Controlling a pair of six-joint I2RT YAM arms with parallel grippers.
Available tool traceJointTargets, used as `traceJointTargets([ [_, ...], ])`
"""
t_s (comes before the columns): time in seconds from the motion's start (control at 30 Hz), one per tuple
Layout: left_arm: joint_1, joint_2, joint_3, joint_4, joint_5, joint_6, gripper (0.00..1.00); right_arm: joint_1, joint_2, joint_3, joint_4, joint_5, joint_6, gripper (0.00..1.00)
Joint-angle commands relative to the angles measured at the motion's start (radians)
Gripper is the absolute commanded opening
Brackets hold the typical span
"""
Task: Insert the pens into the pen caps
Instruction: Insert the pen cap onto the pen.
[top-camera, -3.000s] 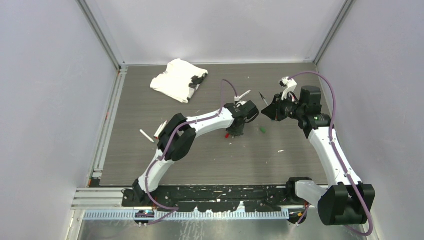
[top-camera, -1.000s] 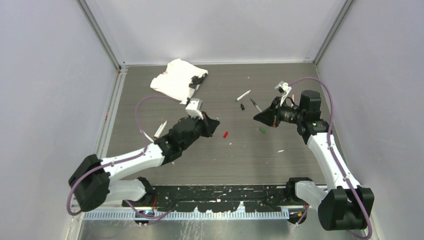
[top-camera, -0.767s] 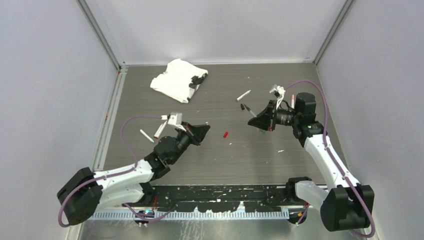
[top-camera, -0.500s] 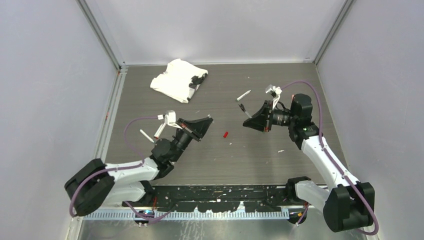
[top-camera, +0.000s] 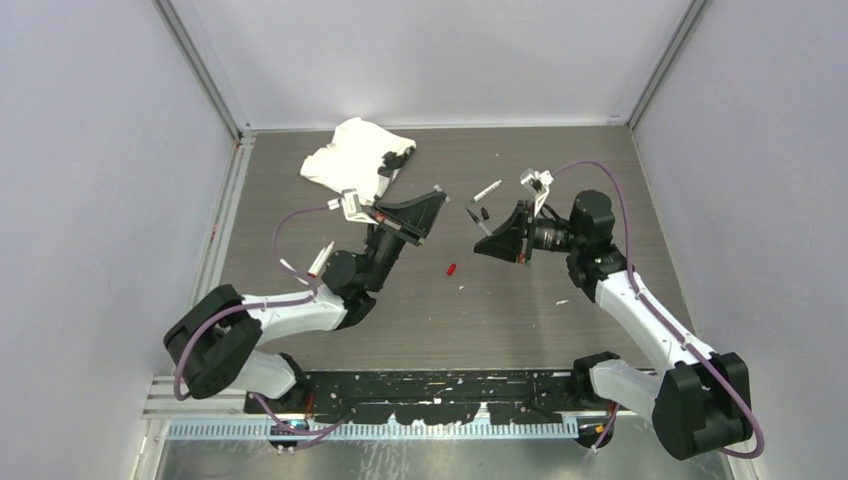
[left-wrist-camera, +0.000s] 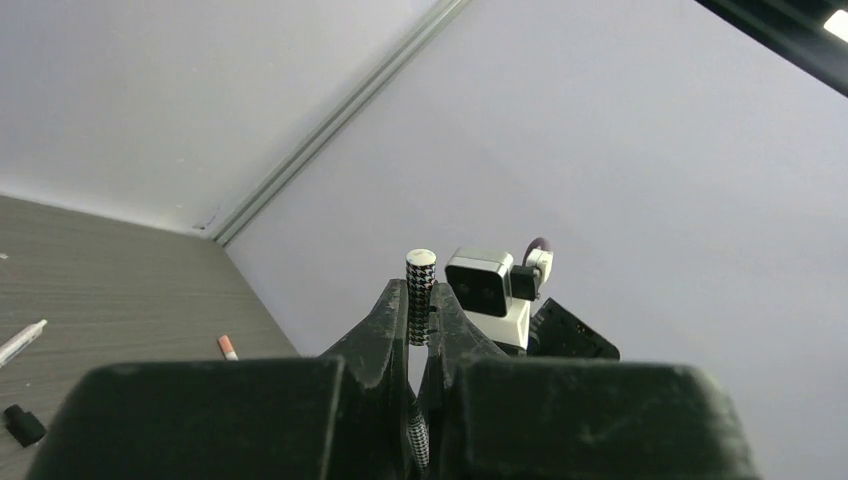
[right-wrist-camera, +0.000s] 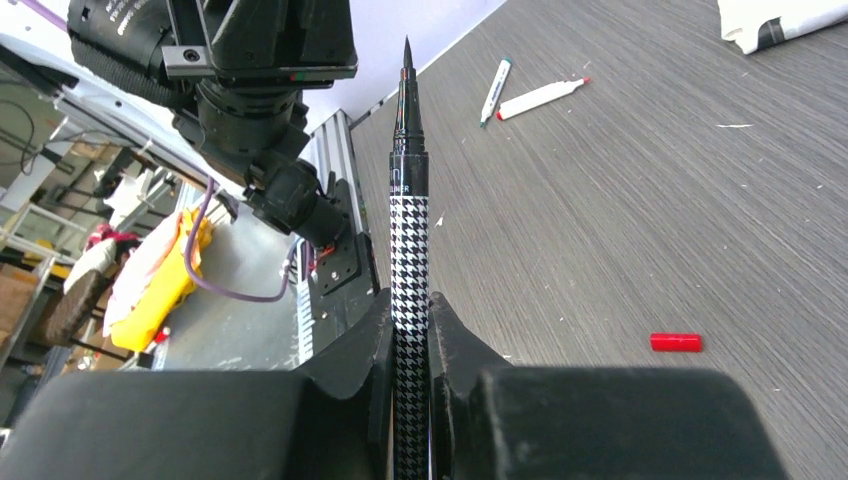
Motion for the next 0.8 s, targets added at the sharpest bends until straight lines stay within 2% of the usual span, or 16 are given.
traceJointTargets([
  [0.0,0.001,0.033,0.039,0.064,-0.041,-0.020,0.01,0.006,-0.005,0.002,0.087,0.048,0.072,0.01],
  [0.2,-0.007,0.071,0.064,0.064,-0.031,-0.042,0.01,0.015,-0.003,-0.020,0.175,0.059,0.141,0.01],
  [0.77,-0.014,0.120,0.095,0.064,-0.023,-0.085,0.01,0.035,-0.001,-0.030,0.200,0.053,0.136,0.01],
])
